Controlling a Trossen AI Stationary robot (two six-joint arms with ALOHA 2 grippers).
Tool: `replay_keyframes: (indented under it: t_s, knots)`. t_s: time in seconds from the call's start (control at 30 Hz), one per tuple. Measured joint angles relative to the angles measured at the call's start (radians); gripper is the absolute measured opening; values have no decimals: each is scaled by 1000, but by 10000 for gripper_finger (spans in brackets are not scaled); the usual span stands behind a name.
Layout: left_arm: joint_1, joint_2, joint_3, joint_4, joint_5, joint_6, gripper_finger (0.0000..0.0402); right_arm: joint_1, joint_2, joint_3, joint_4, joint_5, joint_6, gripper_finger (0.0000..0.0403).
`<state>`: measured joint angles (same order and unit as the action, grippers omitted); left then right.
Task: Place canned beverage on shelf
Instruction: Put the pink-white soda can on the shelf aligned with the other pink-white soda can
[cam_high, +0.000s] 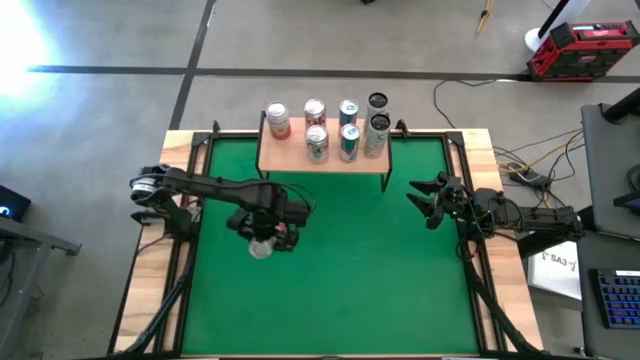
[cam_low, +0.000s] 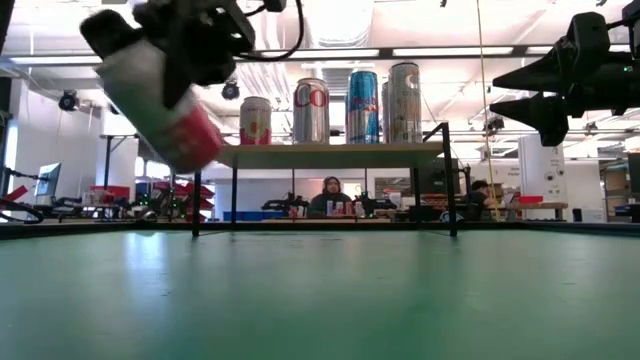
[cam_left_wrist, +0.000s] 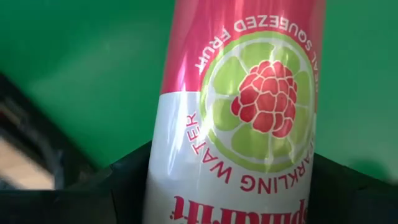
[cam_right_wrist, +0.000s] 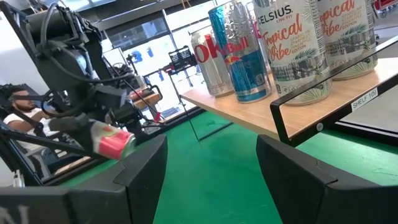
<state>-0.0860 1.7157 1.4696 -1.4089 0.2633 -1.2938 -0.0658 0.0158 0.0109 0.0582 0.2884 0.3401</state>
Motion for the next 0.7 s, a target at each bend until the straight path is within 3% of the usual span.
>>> replay_keyframes:
  t_s: [0.33,0.7]
  knots:
    - [-6,22,-82,-165,354,124,288,0,0,0,0,0,0,238]
    - [-15,32,-318,-35,632,217,288,0,0,0,0,0,0,238]
